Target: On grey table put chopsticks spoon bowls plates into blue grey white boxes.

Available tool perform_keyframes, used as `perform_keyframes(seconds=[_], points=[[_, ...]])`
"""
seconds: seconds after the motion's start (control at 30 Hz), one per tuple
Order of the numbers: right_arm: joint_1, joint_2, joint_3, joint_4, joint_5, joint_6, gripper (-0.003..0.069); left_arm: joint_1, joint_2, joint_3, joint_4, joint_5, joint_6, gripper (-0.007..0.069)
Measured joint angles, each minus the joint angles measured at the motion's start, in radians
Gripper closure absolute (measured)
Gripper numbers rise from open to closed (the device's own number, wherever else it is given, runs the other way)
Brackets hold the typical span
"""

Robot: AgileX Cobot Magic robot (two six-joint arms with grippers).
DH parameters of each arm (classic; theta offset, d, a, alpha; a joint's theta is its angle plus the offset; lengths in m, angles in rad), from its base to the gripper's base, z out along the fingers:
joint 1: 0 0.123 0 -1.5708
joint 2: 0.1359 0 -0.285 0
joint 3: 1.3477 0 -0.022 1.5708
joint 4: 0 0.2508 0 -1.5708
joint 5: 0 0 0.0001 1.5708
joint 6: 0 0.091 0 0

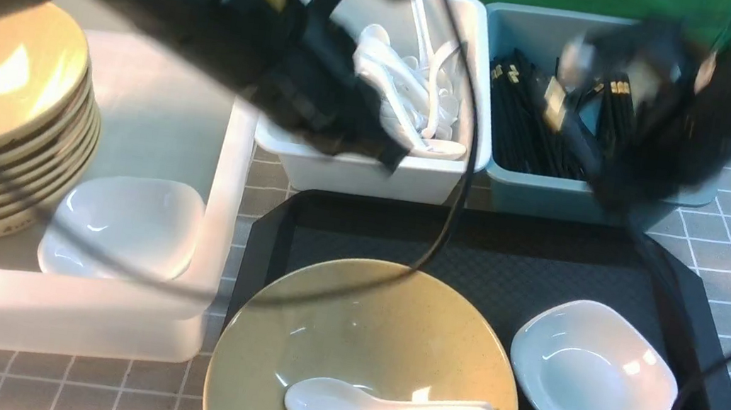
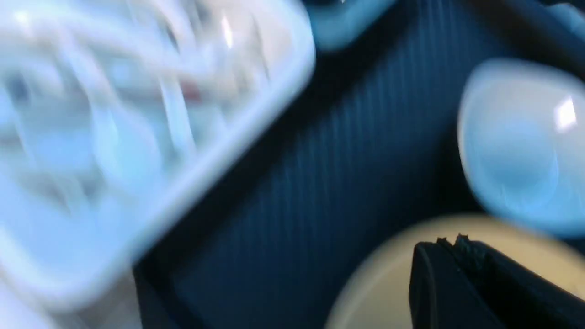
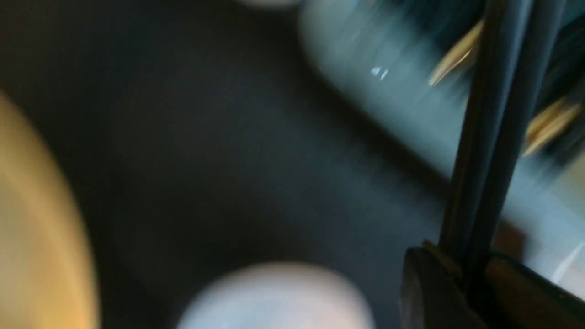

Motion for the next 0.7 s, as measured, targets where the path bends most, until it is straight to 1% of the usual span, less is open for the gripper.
perform_keyframes(seconds=[0.07,0.1,0.13,0.2,0.33,0.4,0.43,0.53,0.63,0.7], points=[[-0.031,0.044,-0.09,0.006,-0.047,0.064,0.0527,0.0,0.069,-0.096,-0.006,-0.017,0.007,0.0636],[-0.034,0.049,-0.1,0.007,-0.053,0.064,0.0527,0.0,0.076,-0.119,-0.007,-0.019,0.008,0.0636],[-0.056,0.096,-0.171,0.019,-0.092,0.112,0.0527,0.0,0.129,-0.202,-0.007,-0.021,0.011,0.0636],[-0.08,0.153,-0.271,0.029,-0.134,0.169,0.0527,0.0,0.201,-0.318,-0.006,-0.017,0.013,0.0636],[-0.114,0.288,-0.46,0.046,-0.207,0.282,0.0527,0.0,0.308,-0.49,0.001,0.009,0.013,0.0636],[-0.12,0.329,-0.501,0.049,-0.222,0.306,0.0527,0.0,0.321,-0.513,0.001,0.013,0.013,0.0636],[-0.129,0.378,-0.559,0.05,-0.239,0.334,0.0527,0.0,0.331,-0.53,0.001,0.013,0.014,0.0636],[-0.144,0.478,-0.631,0.05,-0.25,0.356,0.0527,0.0,0.333,-0.538,0.011,0.022,0.014,0.0636],[-0.152,0.545,-0.651,0.05,-0.232,0.358,0.0527,0.0,0.333,-0.538,0.032,0.055,0.011,0.0636],[-0.158,0.599,-0.651,0.05,-0.186,0.359,0.0503,0.0,0.333,-0.538,0.066,0.108,-0.002,0.0636]])
